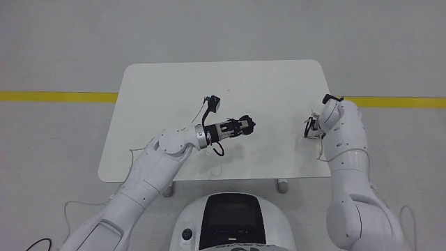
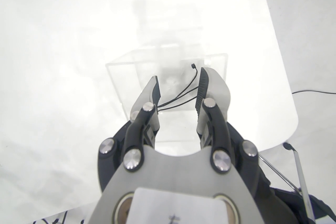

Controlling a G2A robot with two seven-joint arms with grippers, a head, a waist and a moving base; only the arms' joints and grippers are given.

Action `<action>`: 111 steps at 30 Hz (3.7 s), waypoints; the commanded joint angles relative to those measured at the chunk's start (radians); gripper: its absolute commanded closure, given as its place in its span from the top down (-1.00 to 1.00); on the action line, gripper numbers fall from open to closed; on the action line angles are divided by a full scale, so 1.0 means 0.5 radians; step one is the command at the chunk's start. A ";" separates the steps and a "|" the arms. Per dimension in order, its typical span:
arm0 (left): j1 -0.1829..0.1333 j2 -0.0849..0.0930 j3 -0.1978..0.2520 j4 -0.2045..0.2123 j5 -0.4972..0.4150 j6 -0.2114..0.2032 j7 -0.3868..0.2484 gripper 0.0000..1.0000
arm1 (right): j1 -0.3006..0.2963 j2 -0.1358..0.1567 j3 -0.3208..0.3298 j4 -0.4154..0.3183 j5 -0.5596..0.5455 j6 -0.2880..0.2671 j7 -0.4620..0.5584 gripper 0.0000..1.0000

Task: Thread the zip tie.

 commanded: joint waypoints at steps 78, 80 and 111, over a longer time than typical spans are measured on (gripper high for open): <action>0.000 0.000 0.000 0.000 0.000 0.000 0.000 -1.00 | -0.457 -0.454 0.318 -1.264 0.129 0.000 -0.105 -1.00; 0.000 0.000 0.000 0.000 0.000 0.000 0.000 -1.00 | -0.476 -0.451 0.330 -1.260 0.180 -0.018 -0.144 -1.00; 0.000 0.000 0.000 0.000 0.000 0.000 0.000 -1.00 | -0.337 -0.112 0.647 -0.766 1.790 -1.360 0.366 -1.00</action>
